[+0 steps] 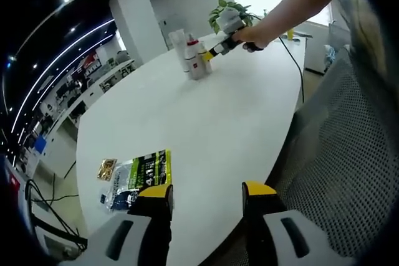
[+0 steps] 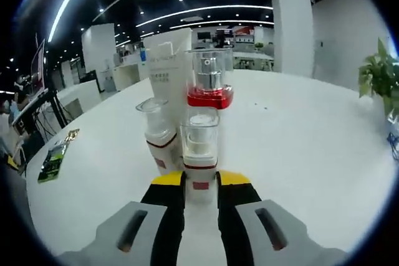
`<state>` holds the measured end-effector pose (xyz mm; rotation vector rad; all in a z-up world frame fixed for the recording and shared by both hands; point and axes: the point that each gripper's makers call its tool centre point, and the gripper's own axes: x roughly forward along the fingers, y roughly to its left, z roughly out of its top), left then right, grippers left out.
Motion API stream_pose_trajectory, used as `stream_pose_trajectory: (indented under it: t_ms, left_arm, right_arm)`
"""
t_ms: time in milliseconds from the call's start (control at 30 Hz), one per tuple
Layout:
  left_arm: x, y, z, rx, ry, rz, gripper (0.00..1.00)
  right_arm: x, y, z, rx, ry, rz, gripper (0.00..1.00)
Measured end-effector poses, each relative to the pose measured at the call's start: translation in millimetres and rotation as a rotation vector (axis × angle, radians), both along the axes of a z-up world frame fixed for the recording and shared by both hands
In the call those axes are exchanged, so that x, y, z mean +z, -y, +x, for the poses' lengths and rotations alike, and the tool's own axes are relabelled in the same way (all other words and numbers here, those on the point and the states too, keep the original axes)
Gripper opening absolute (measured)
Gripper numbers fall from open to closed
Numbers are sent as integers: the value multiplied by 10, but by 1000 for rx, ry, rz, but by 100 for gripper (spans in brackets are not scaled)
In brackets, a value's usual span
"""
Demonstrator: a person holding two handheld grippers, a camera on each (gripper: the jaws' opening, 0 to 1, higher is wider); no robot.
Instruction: Arrange the skincare products in the storage area until every visible bottle or jar stands upright without overlapping.
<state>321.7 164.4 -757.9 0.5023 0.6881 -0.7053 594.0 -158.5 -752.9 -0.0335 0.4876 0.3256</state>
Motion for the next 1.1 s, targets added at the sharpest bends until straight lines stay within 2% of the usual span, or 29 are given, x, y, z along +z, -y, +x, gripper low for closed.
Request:
stream_pose_trajectory:
  t_ms: [67,233,333,433,633,767,833,900,933,1000,1033,1100]
  left_arm:
    - [-2,3,-2,-3,0,1,46]
    - [1,2,0,-5,3,4,45]
    - [-1,1,-1,-4,2,5,45]
    - [0,-1,2,-8,6,10,45]
    - [4,0,3,-8,10,11,45]
    - [28,3,14,-8,20,6,45]
    - [44,7,20,-8,30,3,45]
    - [70,32,20,-19,45,-7,45]
    - [69,28,17,-18,44,-3,45]
    - [67,46,13,-24,39,-12,45]
    - [72,54,11,-25,37,-17,45]
    - [129,81,5,-34,57,-39,44]
  right_arm:
    - [-7,31,7,-10,8,-45,17]
    - [-17,36,36,-32,18,-64,17]
    - [-44,24,59,-48,4,-66,17]
    - [-83,16,63,-82,-36,-54,18]
    - [-114,-62,48,-86,-55,-15,28]
    - [-44,-44,-30,-112,-32,-10,36]
    - [12,-35,-138,-140,-11,17,40]
    - [5,-147,-333,-135,-32,87,40]
    - [-6,-214,-426,-116,-44,107,41]
    - [-16,-353,-680,-64,-63,74,41]
    - [-2,-486,-820,-19,-76,95,41]
    - [-3,-645,-1016,14,-113,126,44]
